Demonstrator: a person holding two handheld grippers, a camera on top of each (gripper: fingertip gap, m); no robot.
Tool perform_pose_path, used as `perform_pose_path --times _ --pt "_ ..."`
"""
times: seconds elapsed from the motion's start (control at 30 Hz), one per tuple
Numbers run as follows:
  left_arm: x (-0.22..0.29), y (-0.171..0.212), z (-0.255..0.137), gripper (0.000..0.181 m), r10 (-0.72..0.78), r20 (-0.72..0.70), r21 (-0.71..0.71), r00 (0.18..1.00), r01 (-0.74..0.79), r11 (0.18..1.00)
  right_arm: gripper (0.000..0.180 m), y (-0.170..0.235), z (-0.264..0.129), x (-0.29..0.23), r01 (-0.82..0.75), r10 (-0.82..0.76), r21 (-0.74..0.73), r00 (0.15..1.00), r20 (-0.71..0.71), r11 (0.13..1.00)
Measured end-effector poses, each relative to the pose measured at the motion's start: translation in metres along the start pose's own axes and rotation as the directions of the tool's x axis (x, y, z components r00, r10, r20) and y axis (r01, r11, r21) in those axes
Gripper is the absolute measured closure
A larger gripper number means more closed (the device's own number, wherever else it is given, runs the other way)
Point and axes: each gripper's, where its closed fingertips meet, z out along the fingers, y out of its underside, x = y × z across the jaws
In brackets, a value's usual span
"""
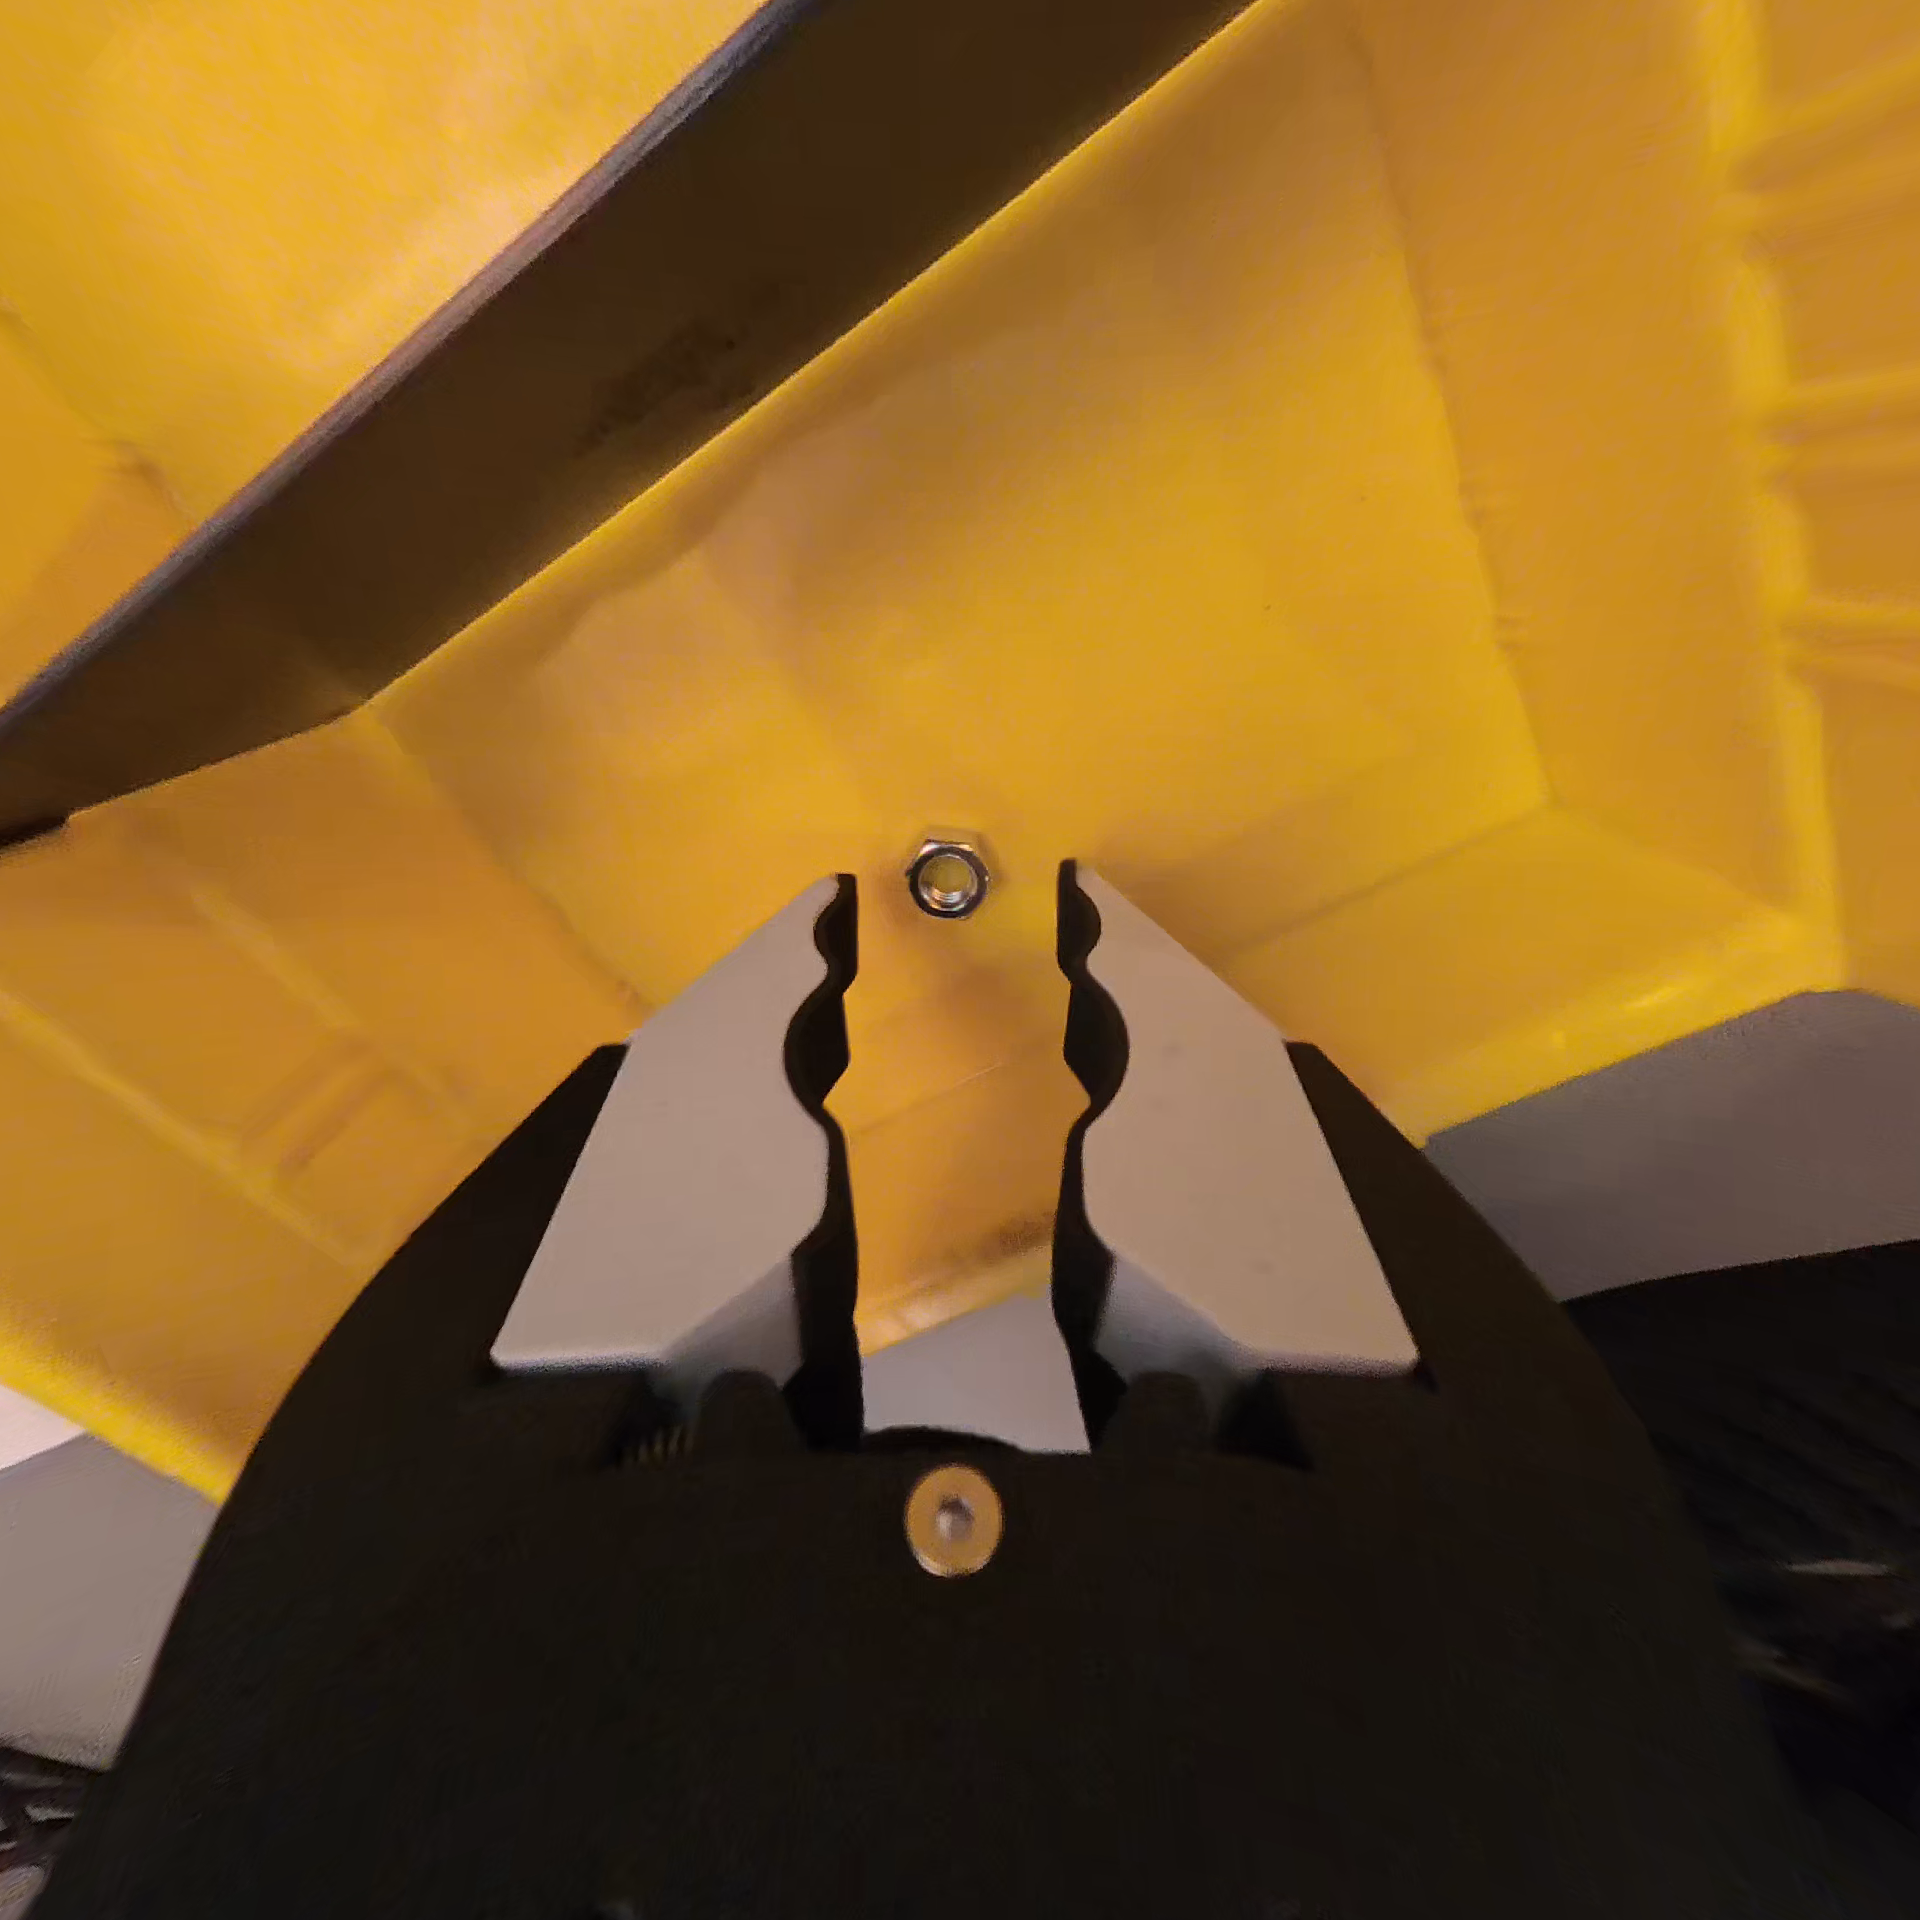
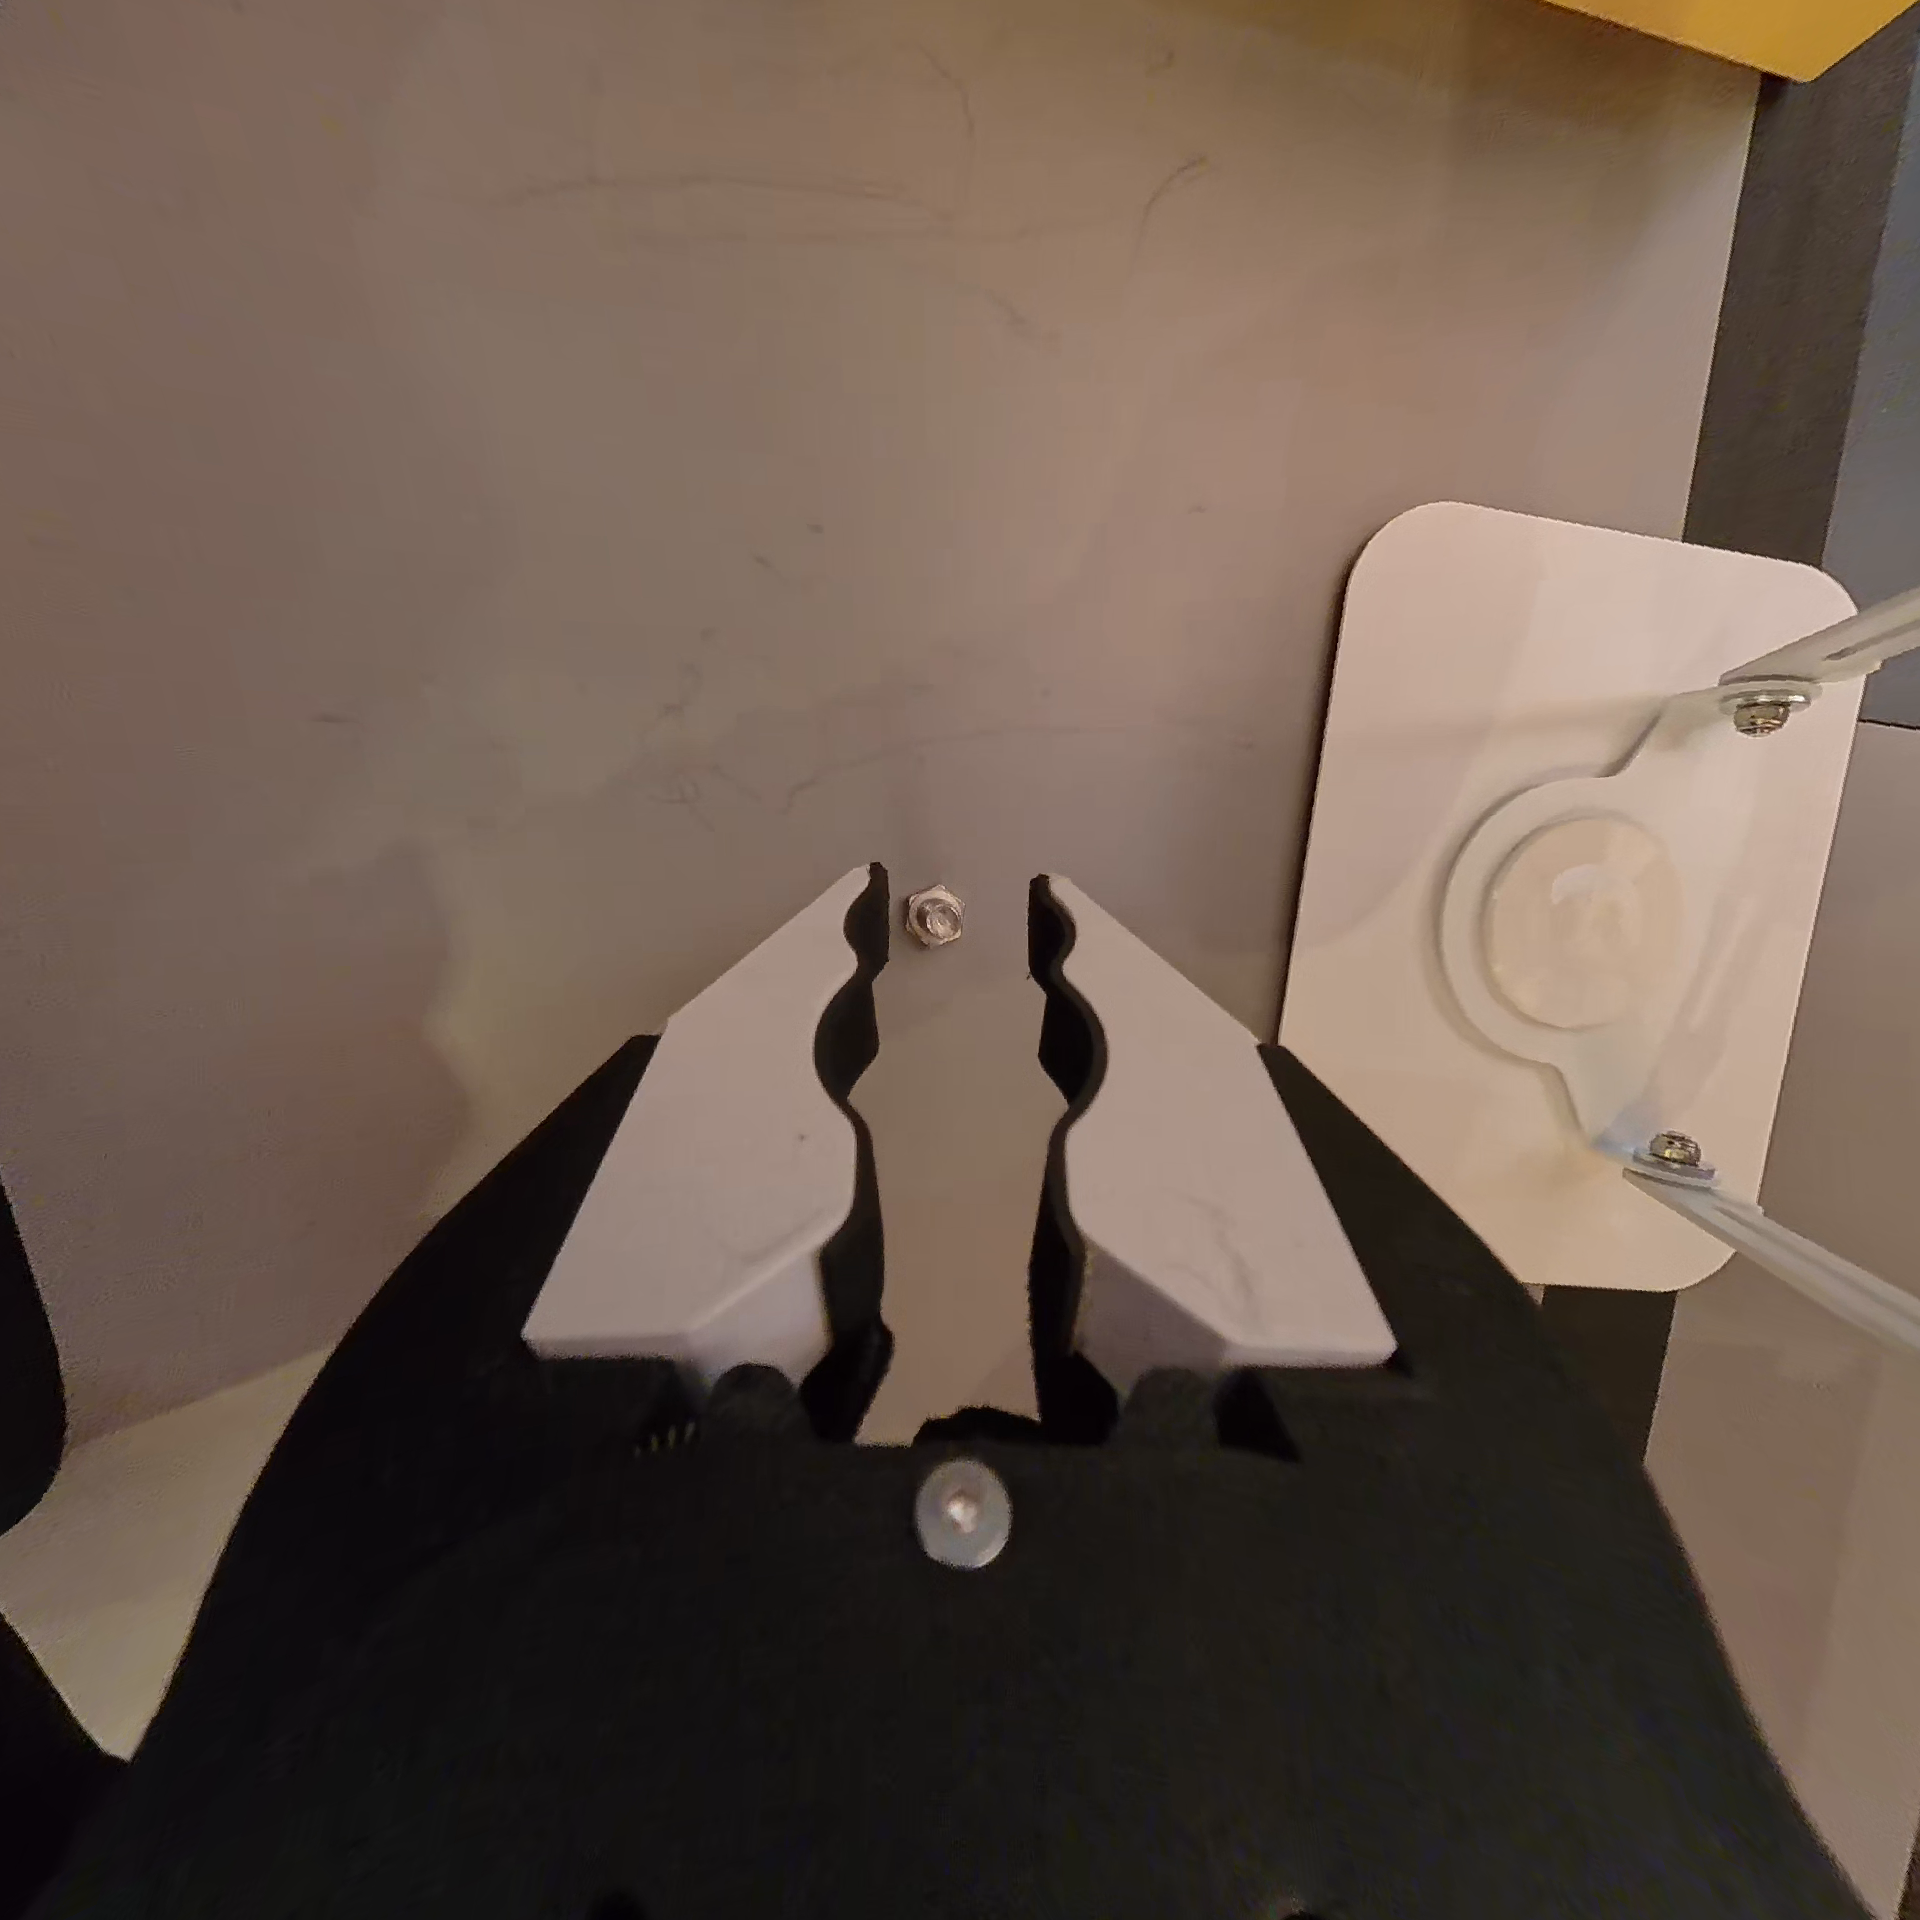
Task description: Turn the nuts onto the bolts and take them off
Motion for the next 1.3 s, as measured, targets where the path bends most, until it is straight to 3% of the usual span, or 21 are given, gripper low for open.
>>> perform_pose_path --times 0.17,0.6,0.8,0.9,1.07,1.17,1.3 --pt "-0.001 0.005 0.01 0.16 -0.03 -0.024 -0.027 0.999 0.03 0.999 0.155 -0.001 0.001 0.0 0.005 -0.005 0.005 1.0 0.002 1.0" --pt "-0.005 -0.002 0.009 0.164 -0.007 0.004 0.006 1.0 0.007 1.0 0.154 0.0 -0.002 0.004 -0.001 0.001 0.017 1.0 -0.015 1.0" --pt "-0.004 -0.026 -0.036 0.164 -0.024 0.003 0.209 1.0 0.023 0.978 0.152 -0.007 -0.014 0.015 0.007 -0.001 0.069 0.996 -0.084 0.998" --pt "0.02 -0.058 -0.085 0.164 0.024 -0.088 0.423 0.996 0.016 0.906 0.149 -0.019 -0.024 0.021 0.041 -0.024 0.126 0.991 -0.135 0.991" --pt "0.096 -0.119 -0.168 0.163 0.255 -0.244 0.729 0.936 0.003 0.685 0.14 -0.059 -0.053 0.039 0.134 -0.042 0.285 0.951 -0.305 0.949" --pt "0.148 -0.146 -0.203 0.163 0.428 -0.327 0.825 0.843 0.034 0.564 0.133 -0.082 -0.069 0.046 0.204 -0.047 0.353 0.913 -0.406 0.913" --pt "0.198 -0.175 -0.229 0.163 0.597 -0.42 0.873 0.684 0.125 0.471 0.137 -0.101 -0.089 0.055 0.271 -0.022 0.409 0.854 -0.52 0.872"
